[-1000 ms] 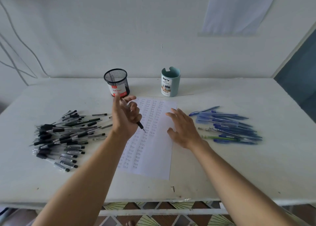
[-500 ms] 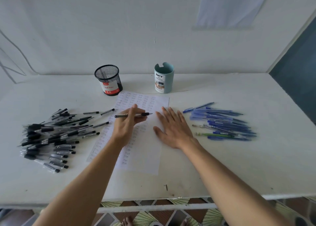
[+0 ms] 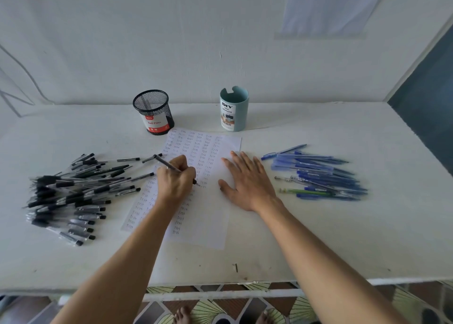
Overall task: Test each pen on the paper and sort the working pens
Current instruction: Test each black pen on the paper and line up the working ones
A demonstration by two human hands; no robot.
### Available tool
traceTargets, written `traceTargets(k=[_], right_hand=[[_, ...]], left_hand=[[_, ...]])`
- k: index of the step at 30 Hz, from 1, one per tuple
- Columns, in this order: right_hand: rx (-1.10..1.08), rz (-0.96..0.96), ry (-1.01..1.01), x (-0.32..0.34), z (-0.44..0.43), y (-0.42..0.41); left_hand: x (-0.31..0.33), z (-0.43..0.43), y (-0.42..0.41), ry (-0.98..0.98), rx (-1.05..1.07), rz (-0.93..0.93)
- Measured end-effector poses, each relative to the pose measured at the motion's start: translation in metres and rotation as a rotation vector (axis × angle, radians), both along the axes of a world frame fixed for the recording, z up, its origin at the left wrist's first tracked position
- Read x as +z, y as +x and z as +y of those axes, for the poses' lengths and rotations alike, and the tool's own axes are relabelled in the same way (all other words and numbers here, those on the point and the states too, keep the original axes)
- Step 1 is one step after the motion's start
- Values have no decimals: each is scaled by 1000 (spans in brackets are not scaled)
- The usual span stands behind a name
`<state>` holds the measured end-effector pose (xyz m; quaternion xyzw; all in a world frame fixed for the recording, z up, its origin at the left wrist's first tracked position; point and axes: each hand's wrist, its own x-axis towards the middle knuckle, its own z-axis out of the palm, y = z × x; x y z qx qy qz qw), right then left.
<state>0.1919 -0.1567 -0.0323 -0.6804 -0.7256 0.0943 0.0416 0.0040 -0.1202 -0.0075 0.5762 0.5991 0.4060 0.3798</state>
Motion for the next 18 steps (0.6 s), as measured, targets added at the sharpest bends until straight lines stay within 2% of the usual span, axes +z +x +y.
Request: traceTargets(k=[4, 18], right_hand=[[0, 13, 10, -1, 0, 0], [-1, 25, 27, -2, 0, 0]], left_hand=[[-3, 2, -1, 28, -45, 130], [-1, 2, 2, 40, -76, 167]])
